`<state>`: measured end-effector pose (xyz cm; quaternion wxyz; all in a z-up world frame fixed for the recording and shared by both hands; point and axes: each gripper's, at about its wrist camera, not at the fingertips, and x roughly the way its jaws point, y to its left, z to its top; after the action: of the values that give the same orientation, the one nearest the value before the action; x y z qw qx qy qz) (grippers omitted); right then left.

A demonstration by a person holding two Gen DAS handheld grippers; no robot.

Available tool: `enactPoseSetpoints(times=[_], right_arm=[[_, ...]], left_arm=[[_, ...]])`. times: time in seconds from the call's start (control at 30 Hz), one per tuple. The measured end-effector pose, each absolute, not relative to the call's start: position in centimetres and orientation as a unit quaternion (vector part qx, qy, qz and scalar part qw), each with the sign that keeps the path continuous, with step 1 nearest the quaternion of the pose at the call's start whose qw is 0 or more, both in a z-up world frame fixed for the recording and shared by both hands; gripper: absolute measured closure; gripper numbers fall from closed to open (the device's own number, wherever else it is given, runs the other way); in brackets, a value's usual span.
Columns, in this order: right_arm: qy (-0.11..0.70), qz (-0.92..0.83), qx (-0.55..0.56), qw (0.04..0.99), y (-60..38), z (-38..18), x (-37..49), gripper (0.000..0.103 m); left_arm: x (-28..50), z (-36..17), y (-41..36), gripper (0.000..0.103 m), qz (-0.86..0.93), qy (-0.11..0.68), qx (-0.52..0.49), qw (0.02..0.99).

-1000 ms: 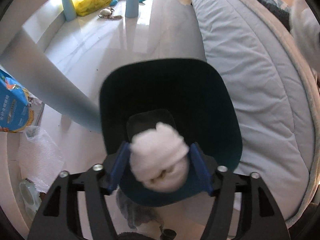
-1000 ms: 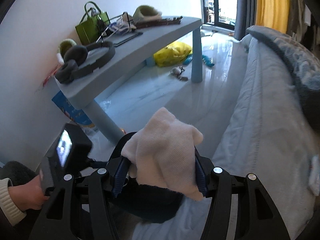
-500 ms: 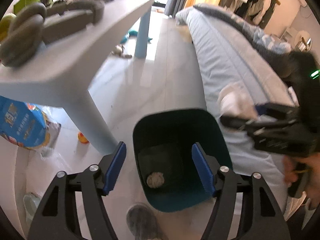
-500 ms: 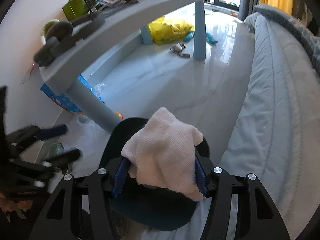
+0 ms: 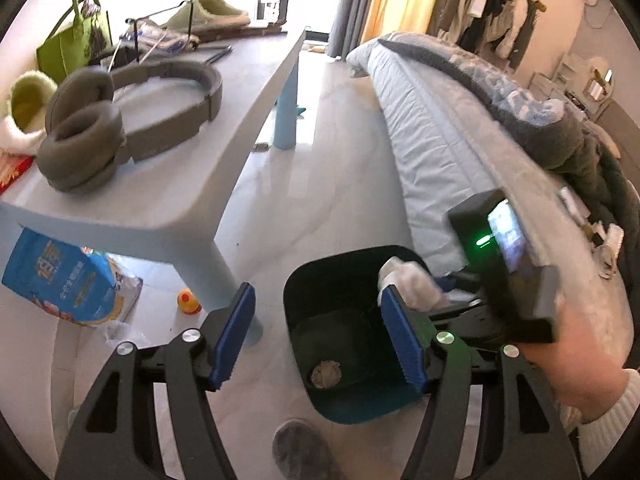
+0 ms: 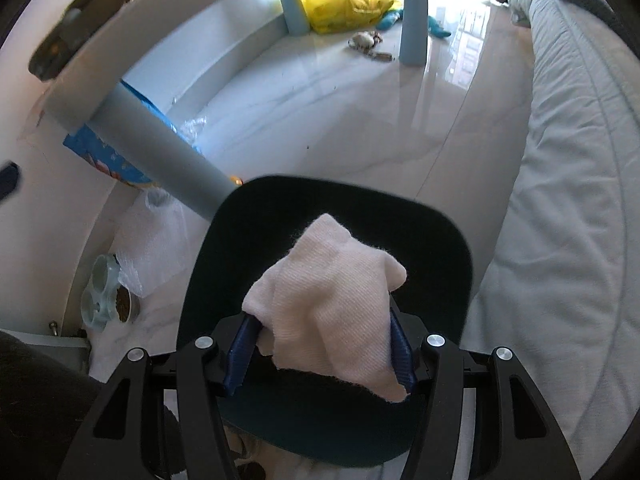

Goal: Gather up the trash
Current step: 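Carry the sock and towel over the green bin and open both grippers, then move both grippers back toward the tape roll and bubble wrap on the bed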

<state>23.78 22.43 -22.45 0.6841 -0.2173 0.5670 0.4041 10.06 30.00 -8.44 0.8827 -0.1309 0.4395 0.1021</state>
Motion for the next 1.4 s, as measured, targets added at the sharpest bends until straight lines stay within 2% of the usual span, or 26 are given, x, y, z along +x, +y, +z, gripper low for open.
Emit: enactPoseSetpoints(times=[0.13,0.2,0.3,0.37,0.57,0.93,1.4], right_arm=[[0.576,0.398,-0.227,0.677,22.8,-23.5,23.6,0.041],[0.580,0.398,-0.228,0.673,22.9,-23.8,23.5,0.038],[0.582,0.398,-0.233,0.670,22.8,-23.9,23.3,0.030],[0.582,0.399,-0.231,0.670,22.7,-23.6,23.2,0.027],[0.576,0.405,-0.218,0.676,21.7,-22.3,23.1,0.021],[0.528,0.437,-0.174,0.707,18.7,-16.7,23.2,0.017],[0.404,0.440,-0.161,0.785,11.0,-8.0,24.2,0.017]], left_arm=[[9.9,-6.6,29.3,0.037,0.107,0.424,-0.108,0.893],[9.9,-5.7,29.2,0.035,0.108,0.416,-0.109,0.896],[9.7,-4.6,29.0,0.027,0.112,0.402,-0.109,0.902],[9.6,-4.0,28.9,0.017,0.118,0.392,-0.108,0.906],[9.6,-2.8,28.4,0.009,0.112,0.381,-0.116,0.910],[10.1,-0.4,27.0,0.004,0.107,0.342,-0.129,0.925],[12.6,1.6,21.0,0.004,0.071,0.307,-0.098,0.944]])
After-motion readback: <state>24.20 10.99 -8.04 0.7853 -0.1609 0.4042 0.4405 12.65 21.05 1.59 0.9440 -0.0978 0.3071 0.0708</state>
